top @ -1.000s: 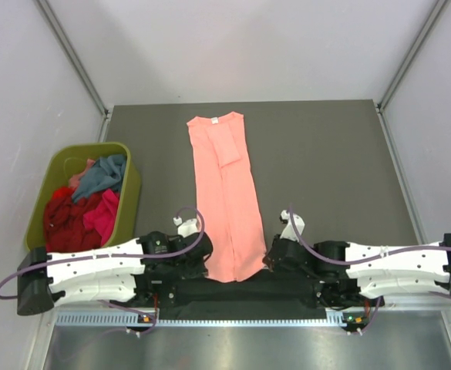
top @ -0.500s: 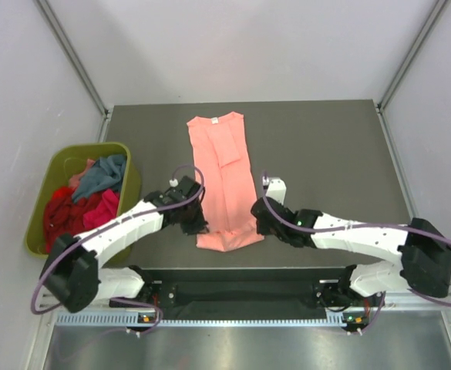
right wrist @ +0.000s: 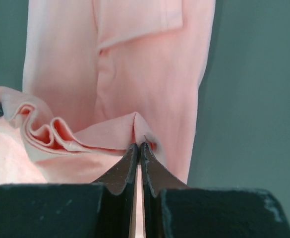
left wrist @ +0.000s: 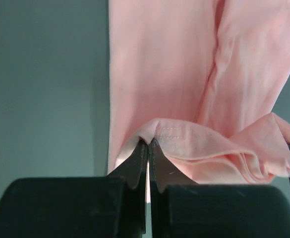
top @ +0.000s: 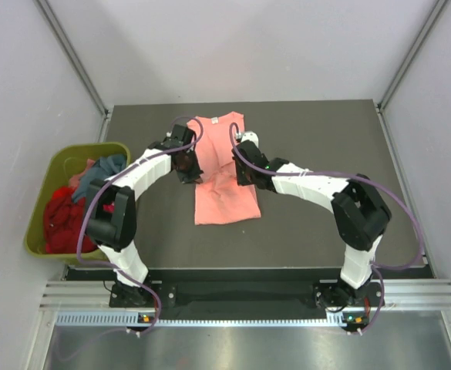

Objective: Fold and stack the t-shirts
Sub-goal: Fold the tshirt

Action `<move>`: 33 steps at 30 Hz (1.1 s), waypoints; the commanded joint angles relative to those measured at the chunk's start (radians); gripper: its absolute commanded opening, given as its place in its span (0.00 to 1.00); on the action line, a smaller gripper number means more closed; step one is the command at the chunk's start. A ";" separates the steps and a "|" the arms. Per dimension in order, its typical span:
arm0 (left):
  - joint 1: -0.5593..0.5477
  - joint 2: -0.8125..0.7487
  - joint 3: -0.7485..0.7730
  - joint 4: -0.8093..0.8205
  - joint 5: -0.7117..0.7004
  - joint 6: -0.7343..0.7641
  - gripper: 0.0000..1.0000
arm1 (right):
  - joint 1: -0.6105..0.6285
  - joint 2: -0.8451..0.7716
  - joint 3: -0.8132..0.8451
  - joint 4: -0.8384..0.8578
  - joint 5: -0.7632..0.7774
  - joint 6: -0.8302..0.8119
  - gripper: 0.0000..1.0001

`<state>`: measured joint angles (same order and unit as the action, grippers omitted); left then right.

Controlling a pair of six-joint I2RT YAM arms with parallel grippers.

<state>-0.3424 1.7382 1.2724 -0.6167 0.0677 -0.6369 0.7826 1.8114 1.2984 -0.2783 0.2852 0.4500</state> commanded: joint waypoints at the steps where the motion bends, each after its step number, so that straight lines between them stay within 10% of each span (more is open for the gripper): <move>1: 0.048 0.067 0.123 0.018 0.056 0.062 0.00 | -0.052 0.066 0.120 -0.013 -0.061 -0.080 0.00; 33: 0.166 0.379 0.410 0.031 0.109 0.068 0.01 | -0.210 0.407 0.593 -0.159 -0.165 -0.246 0.00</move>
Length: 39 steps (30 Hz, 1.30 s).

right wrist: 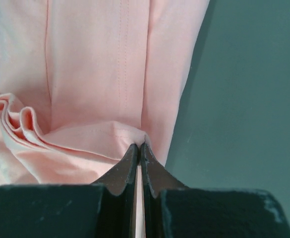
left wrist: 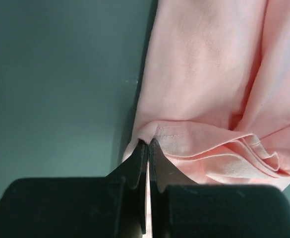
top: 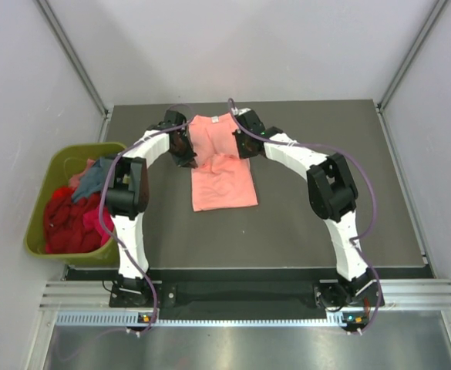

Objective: Fold and stack the t-shirts
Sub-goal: Fold the tshirt

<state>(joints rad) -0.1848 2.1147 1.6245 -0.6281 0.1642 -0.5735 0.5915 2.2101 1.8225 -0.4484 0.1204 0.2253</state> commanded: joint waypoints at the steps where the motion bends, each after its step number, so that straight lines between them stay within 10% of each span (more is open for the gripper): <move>1: 0.008 0.002 0.066 0.048 0.032 0.018 0.08 | -0.024 0.014 0.081 0.010 -0.001 -0.023 0.00; 11: 0.008 -0.169 0.074 -0.042 -0.087 0.158 0.36 | -0.041 -0.073 0.081 -0.050 0.031 -0.006 0.20; 24: -0.005 -0.492 -0.487 0.028 0.204 0.159 0.35 | -0.038 -0.483 -0.584 0.088 -0.317 0.080 0.33; 39: -0.022 -0.443 -0.644 0.163 0.253 0.144 0.39 | -0.036 -0.417 -0.660 0.146 -0.393 0.022 0.34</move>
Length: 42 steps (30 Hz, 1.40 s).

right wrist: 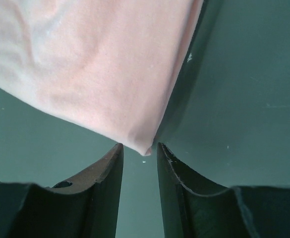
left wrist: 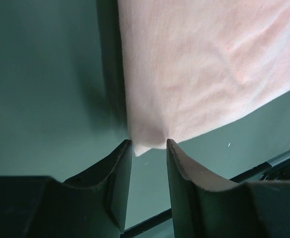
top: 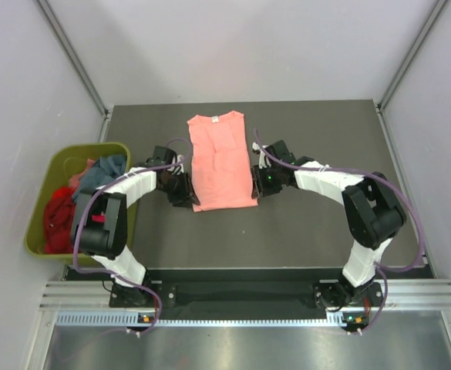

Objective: Fold and stack the t-shirts
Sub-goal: Fold the tshirt

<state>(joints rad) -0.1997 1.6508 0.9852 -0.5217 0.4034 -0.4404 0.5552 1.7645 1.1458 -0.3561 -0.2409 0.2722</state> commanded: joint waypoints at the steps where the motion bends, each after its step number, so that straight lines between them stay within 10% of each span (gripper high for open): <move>1: -0.007 0.023 -0.005 0.054 0.012 0.012 0.39 | -0.001 0.036 0.014 0.058 -0.037 -0.025 0.34; 18: -0.023 -0.040 -0.017 -0.037 -0.031 0.046 0.44 | -0.001 0.087 -0.031 0.115 -0.049 -0.028 0.22; 22: -0.024 -0.037 -0.045 -0.044 -0.038 0.063 0.42 | -0.001 0.081 -0.040 0.121 -0.031 -0.016 0.00; 42: -0.024 -0.095 -0.138 -0.003 0.054 0.051 0.36 | -0.005 -0.063 -0.230 0.220 -0.008 0.110 0.00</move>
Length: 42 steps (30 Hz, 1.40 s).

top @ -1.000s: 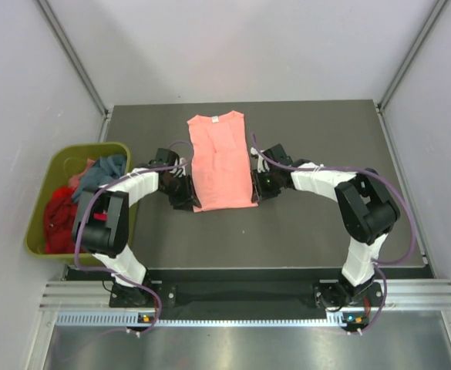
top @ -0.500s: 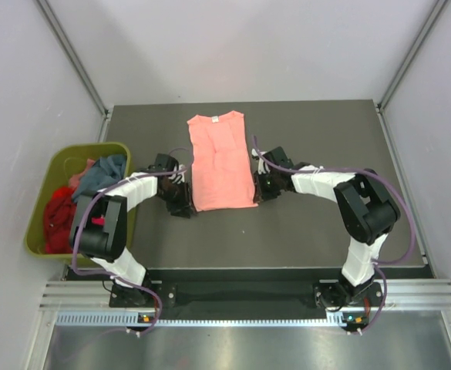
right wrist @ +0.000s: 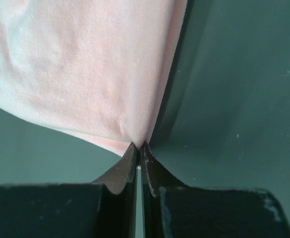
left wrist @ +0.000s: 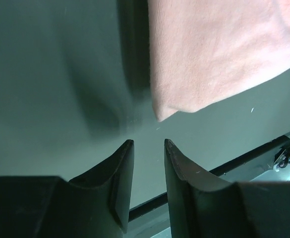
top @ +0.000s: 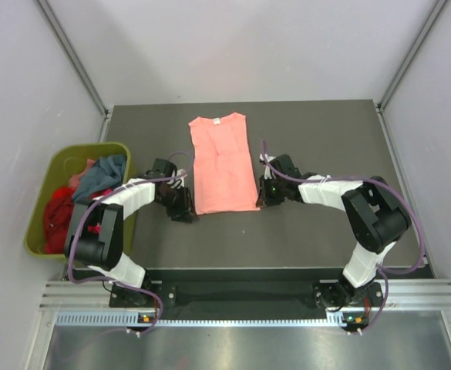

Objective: Fold and stack the t-shirts
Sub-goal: Fold the tshirt

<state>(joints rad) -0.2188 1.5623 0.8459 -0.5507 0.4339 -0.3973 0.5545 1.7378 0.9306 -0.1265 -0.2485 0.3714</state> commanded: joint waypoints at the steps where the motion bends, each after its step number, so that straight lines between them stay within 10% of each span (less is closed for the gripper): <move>1: -0.005 -0.005 0.002 0.029 0.022 0.008 0.36 | -0.004 -0.037 -0.013 -0.010 0.000 0.011 0.00; 21: -0.028 0.108 0.065 0.101 -0.012 -0.021 0.34 | -0.002 -0.035 -0.012 0.002 -0.012 0.011 0.00; 29: -0.028 0.143 0.111 0.049 -0.038 -0.009 0.00 | -0.005 -0.040 -0.009 -0.016 -0.008 0.006 0.00; 42: -0.111 0.107 0.142 -0.129 -0.281 0.008 0.00 | -0.004 -0.095 -0.078 -0.030 0.031 0.014 0.00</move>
<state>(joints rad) -0.3168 1.6821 0.9745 -0.6220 0.2256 -0.4114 0.5545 1.6905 0.8803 -0.1333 -0.2409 0.3904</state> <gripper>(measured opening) 0.018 0.010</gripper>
